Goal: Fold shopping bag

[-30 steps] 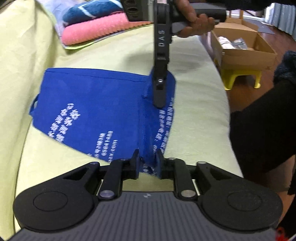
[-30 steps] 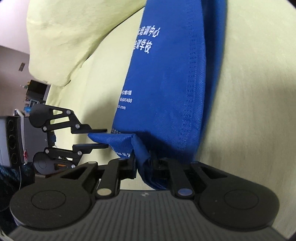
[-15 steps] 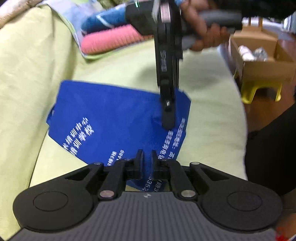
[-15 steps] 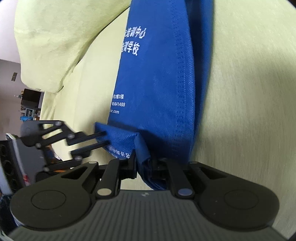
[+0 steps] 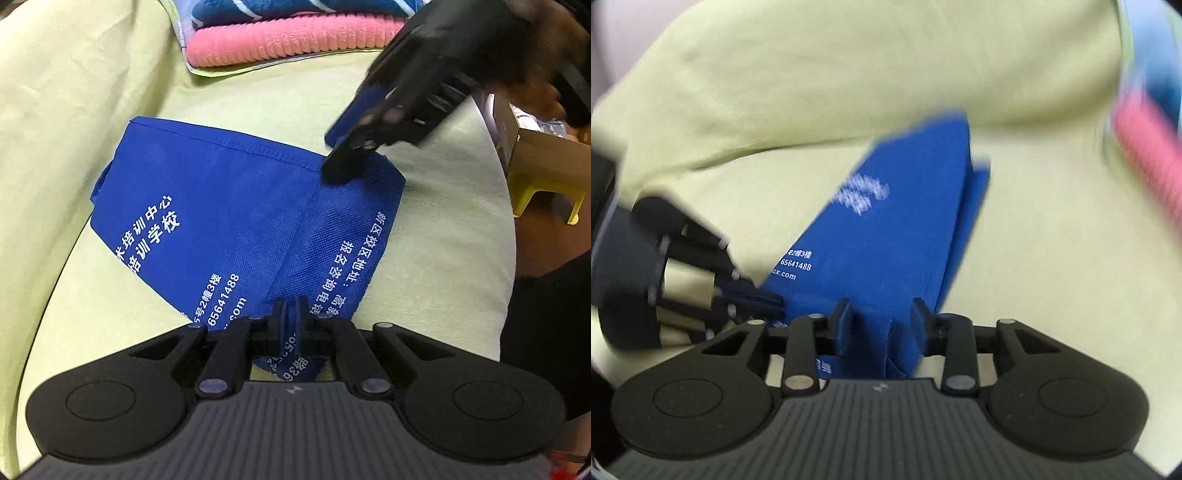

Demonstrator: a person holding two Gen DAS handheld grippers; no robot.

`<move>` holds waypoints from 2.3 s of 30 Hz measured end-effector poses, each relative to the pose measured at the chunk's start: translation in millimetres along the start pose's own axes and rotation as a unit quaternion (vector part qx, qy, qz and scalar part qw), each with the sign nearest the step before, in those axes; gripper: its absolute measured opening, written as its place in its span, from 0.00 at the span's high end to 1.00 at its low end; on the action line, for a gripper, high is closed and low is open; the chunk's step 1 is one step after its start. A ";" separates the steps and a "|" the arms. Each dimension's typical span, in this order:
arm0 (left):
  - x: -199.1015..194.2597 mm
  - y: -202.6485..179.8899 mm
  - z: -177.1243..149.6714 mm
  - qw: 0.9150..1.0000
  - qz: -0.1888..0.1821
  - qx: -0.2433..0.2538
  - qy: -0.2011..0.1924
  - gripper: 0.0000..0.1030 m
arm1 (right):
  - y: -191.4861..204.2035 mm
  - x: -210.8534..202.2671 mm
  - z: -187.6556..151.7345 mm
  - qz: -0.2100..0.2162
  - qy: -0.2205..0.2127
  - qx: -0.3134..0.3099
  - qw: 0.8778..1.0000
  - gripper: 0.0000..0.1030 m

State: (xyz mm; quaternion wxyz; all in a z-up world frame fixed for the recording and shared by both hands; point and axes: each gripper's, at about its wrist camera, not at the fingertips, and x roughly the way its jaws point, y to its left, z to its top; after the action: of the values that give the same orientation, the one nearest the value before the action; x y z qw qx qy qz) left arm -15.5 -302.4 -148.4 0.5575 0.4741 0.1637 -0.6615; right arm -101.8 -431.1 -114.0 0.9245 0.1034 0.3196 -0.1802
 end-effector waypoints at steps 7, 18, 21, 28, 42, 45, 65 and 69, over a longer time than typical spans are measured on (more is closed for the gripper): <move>-1.6 -4.4 0.2 1.000 0.011 -0.010 -0.001 1.00 | 43.3 -14.3 -35.8 -0.134 -0.121 -0.189 0.965 0.96; 0.7 -8.5 -1.5 0.999 0.034 -0.009 -0.006 1.00 | 38.2 20.3 -39.2 -0.089 -0.047 -0.179 0.979 0.96; 1.2 -15.3 -4.6 0.999 0.050 0.008 -0.013 1.00 | 40.5 26.1 -34.2 -0.090 -0.023 -0.194 0.977 0.95; 0.0 -37.2 -9.6 0.991 0.100 0.081 -0.022 1.00 | 35.8 32.9 -16.7 -0.079 0.021 -0.180 0.980 0.95; -7.0 -90.4 -65.8 0.916 0.196 0.349 -0.009 0.76 | 29.8 31.6 -17.9 -0.059 0.022 -0.136 0.989 0.94; 0.2 -90.6 -71.7 0.900 0.205 0.384 -0.012 0.72 | 27.8 31.4 -18.3 -0.056 0.021 -0.130 0.990 0.94; 38.1 -74.2 -53.5 0.872 0.186 0.452 -0.014 0.86 | 17.6 28.6 -20.7 -0.026 0.007 -0.113 0.993 0.94; 33.6 -57.8 -42.6 0.891 0.144 0.430 -0.018 0.87 | 8.8 16.4 -25.9 -0.002 -0.029 -0.178 0.984 0.81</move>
State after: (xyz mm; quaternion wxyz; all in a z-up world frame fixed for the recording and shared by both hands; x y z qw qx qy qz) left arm -45.8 -271.5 -214.8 0.3907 0.6738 -0.2173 -0.5883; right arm -100.7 -419.5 -143.8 0.9367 -0.0687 0.3197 -0.1252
